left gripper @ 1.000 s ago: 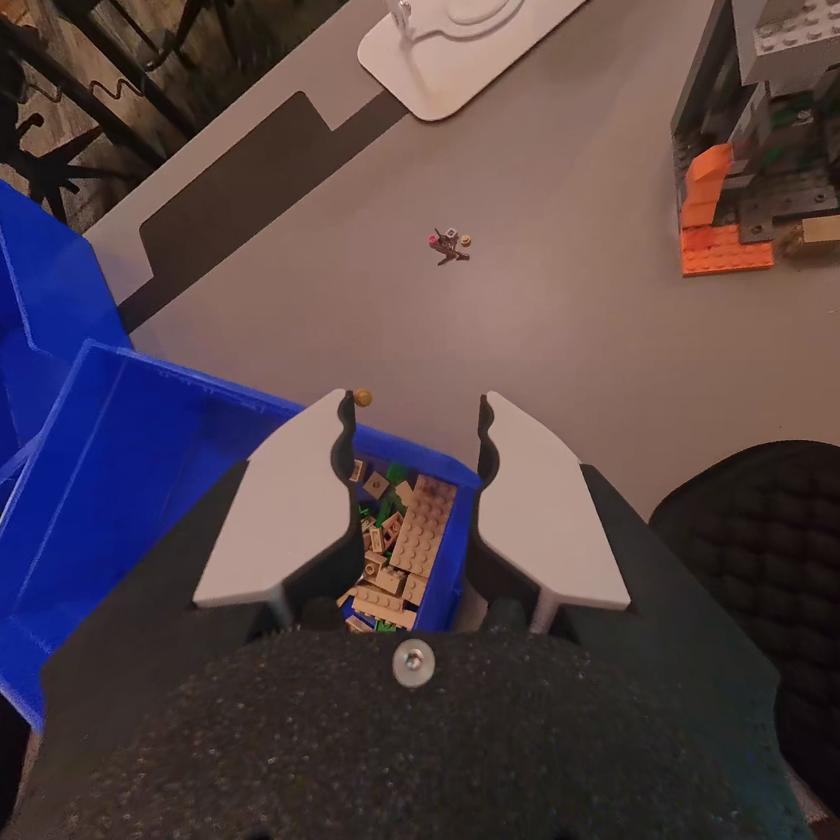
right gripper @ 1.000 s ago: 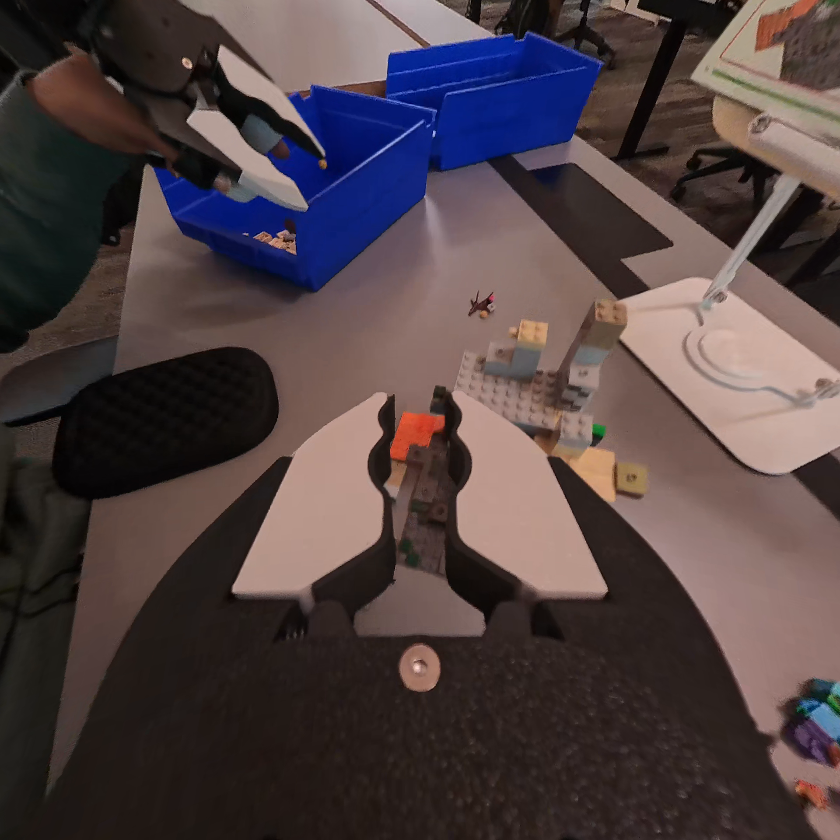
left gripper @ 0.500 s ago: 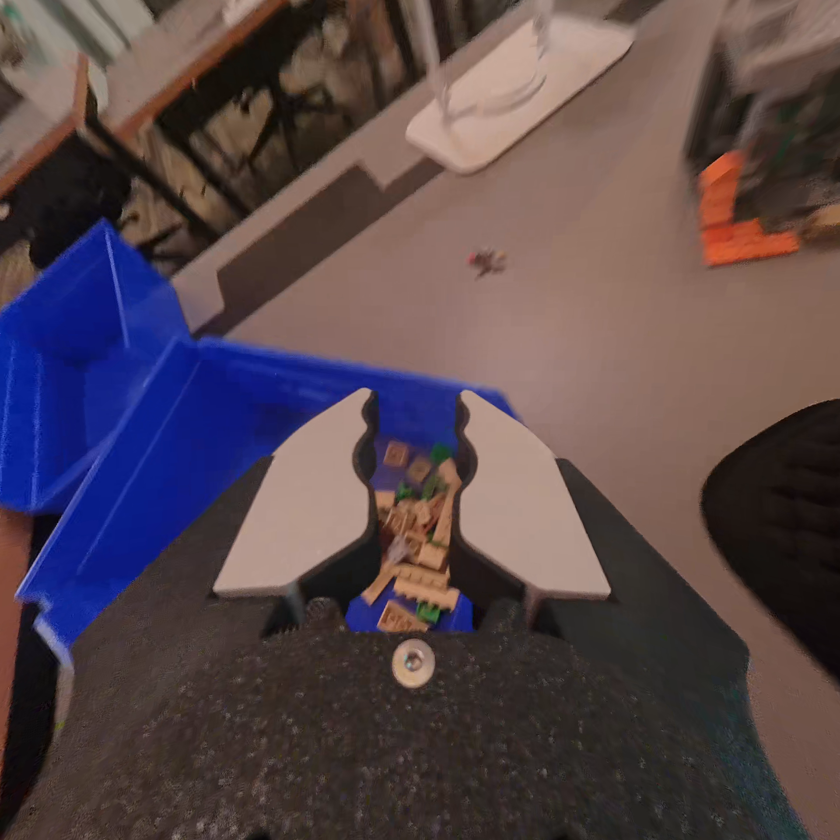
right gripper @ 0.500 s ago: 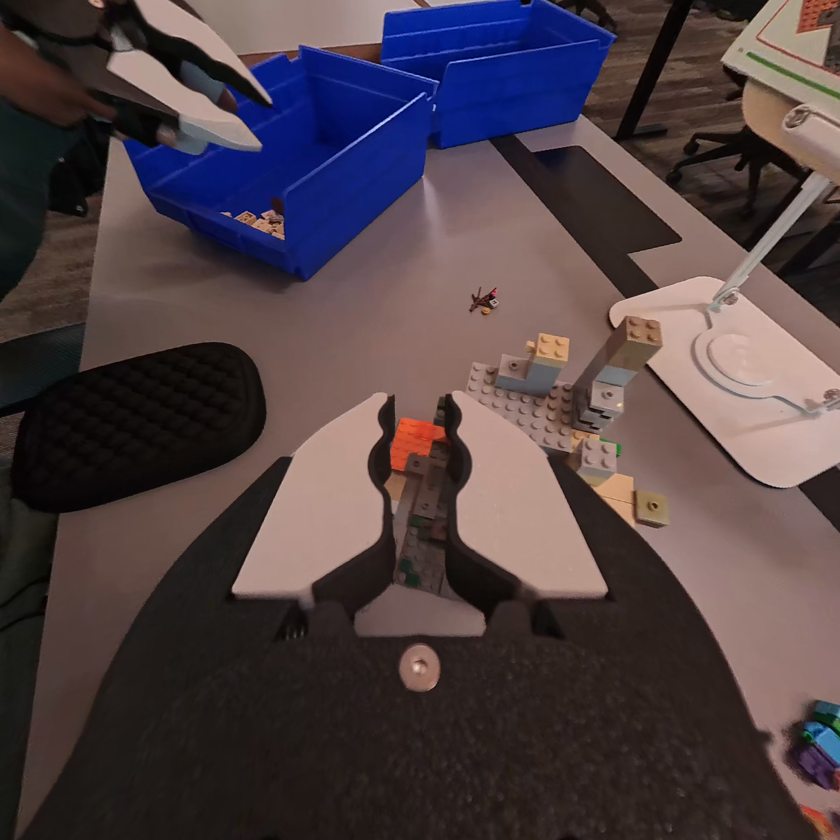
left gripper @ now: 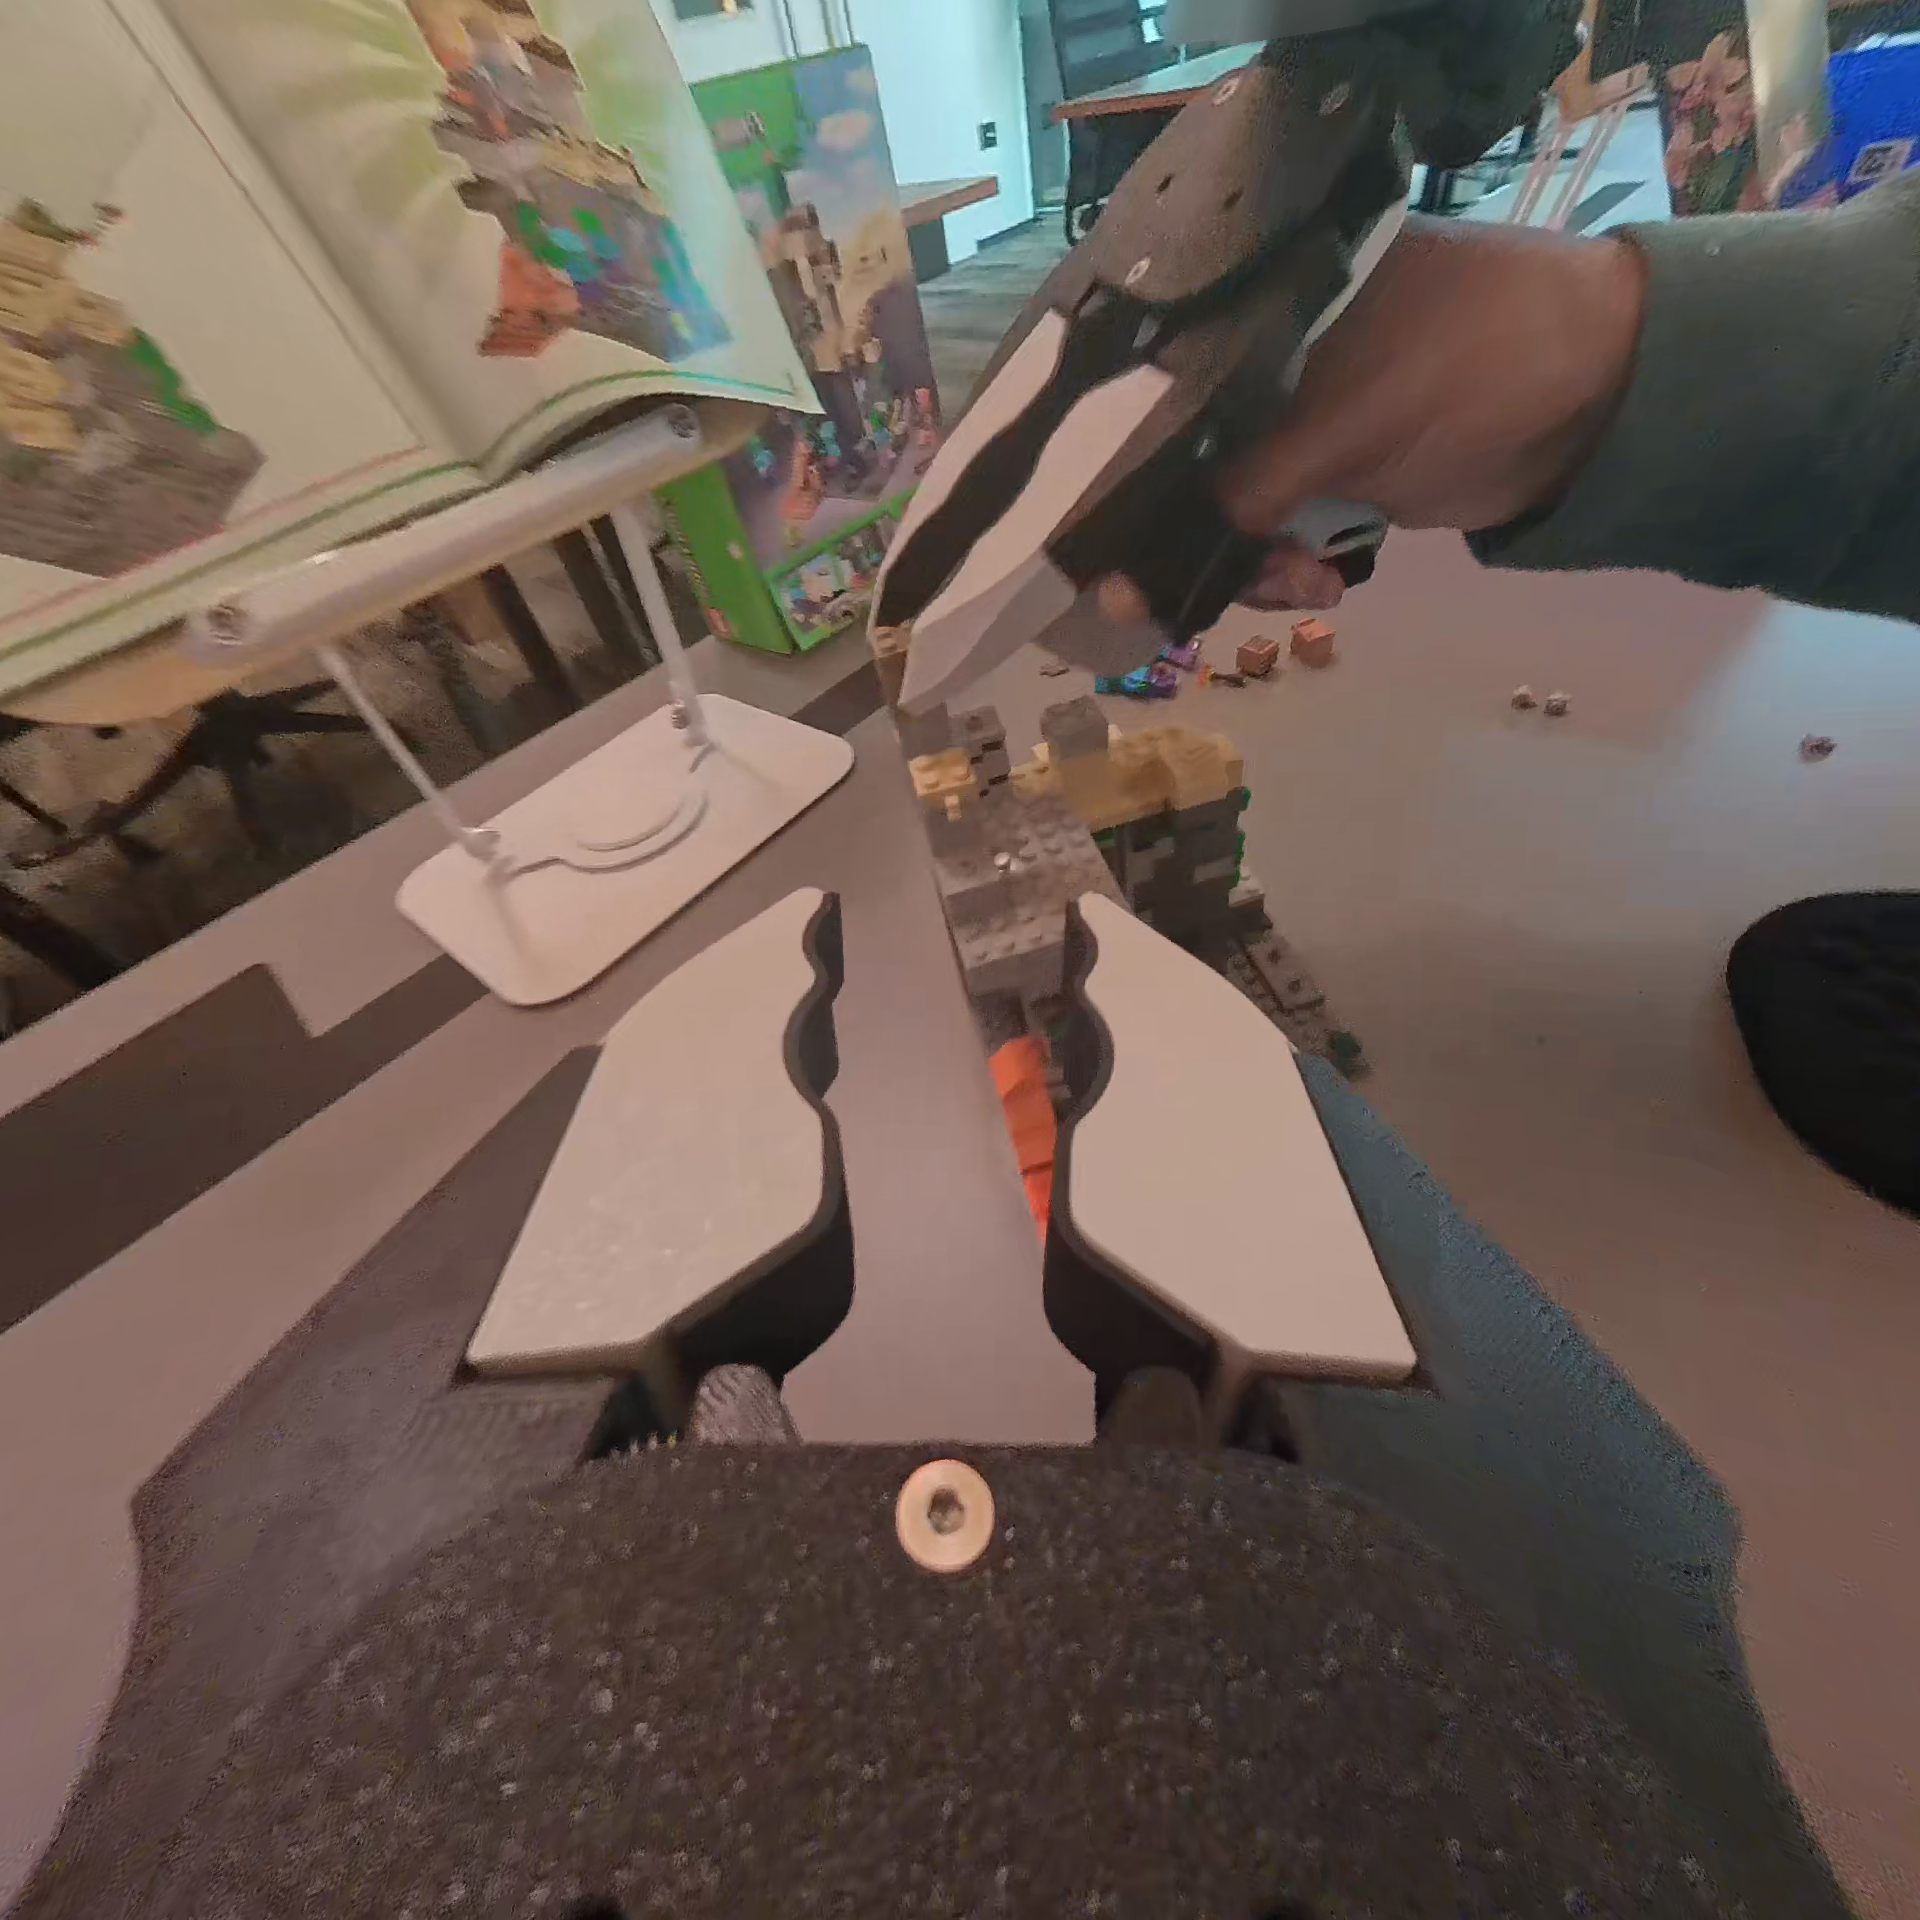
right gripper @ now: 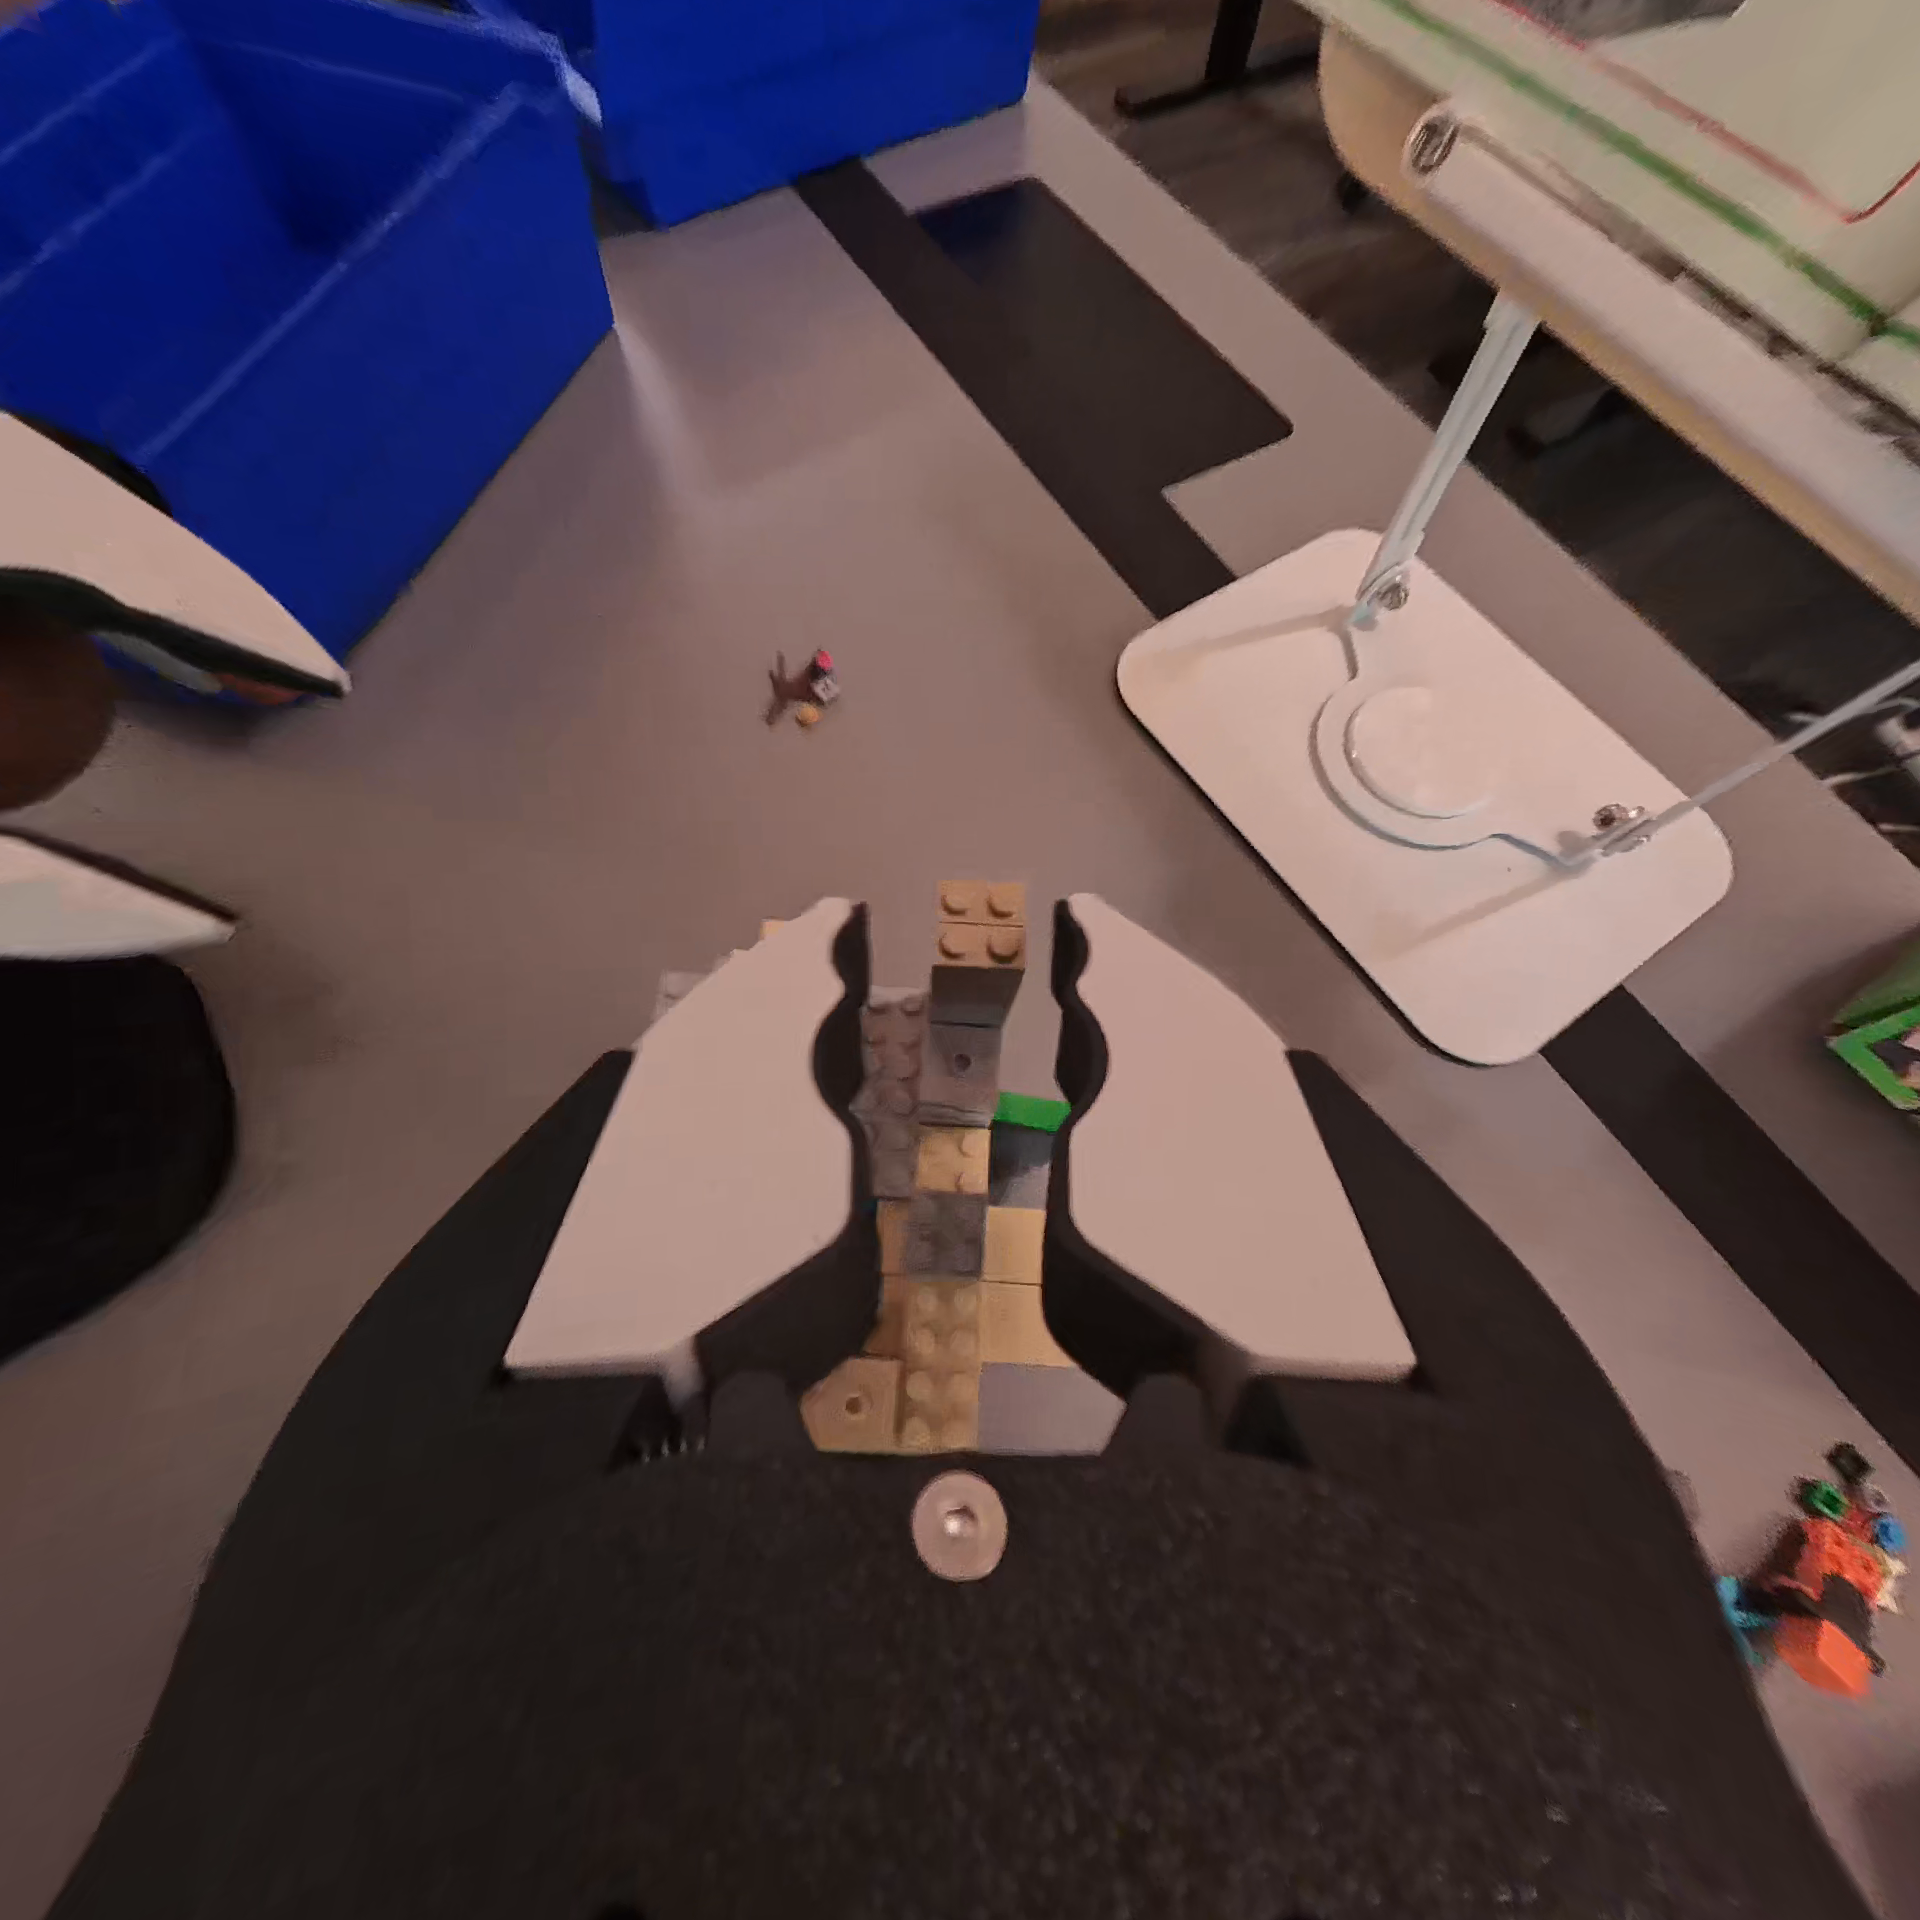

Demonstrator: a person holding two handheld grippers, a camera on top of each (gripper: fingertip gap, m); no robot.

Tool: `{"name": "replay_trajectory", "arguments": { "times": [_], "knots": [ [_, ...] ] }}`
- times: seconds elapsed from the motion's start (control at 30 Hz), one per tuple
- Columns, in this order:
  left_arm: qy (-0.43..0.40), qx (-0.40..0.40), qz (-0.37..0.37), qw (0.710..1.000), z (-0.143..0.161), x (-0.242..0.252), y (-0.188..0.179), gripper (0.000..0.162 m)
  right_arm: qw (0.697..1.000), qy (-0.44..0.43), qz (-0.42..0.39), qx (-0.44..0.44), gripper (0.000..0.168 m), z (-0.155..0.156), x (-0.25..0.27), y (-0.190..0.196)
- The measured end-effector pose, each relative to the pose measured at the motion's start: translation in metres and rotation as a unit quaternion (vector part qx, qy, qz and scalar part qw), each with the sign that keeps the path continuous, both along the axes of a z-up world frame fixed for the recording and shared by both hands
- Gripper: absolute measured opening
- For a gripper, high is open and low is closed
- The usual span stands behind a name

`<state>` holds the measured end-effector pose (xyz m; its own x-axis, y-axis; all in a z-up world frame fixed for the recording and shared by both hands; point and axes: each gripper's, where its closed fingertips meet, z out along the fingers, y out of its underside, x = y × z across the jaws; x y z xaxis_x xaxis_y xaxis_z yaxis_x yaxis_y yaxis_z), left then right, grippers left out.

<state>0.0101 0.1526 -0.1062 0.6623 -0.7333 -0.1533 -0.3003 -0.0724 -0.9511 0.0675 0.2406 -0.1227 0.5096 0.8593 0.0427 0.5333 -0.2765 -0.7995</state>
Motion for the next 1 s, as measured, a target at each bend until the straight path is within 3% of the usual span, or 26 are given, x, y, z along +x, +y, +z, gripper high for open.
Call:
{"name": "replay_trajectory", "arguments": {
  "times": [0.03,0.23,0.5,0.63,0.77,0.9,1.0],
  "knots": [
    [-0.004,-0.01,-0.001,1.0,-0.003,0.007,0.007,0.043,1.0,-0.013,0.003,0.0,0.018,-0.004,0.0,0.002],
    [0.004,-0.053,-0.011,0.999,-0.022,0.042,0.036,0.054,0.995,0.046,0.049,-0.08,0.017,-0.003,-0.011,-0.026],
    [0.03,-0.04,-0.023,0.998,-0.025,0.062,0.026,0.05,0.967,0.166,0.097,-0.164,0.017,0.026,-0.018,-0.057],
    [0.007,0.015,0.0,1.0,-0.002,0.049,0.021,0.039,0.945,0.252,0.104,-0.182,0.017,0.047,-0.012,-0.061],
    [0.017,0.125,0.016,0.992,0.026,0.042,0.005,0.034,0.903,0.356,0.103,-0.216,0.017,0.067,-0.011,-0.077],
    [0.059,0.23,0.028,0.971,0.039,0.046,-0.013,0.018,0.866,0.425,0.102,-0.243,0.017,0.073,-0.017,-0.1],
    [0.062,0.256,0.009,0.965,0.043,0.045,-0.032,0.018,0.852,0.442,0.123,-0.252,0.017,0.074,-0.016,-0.12]
  ]
}}
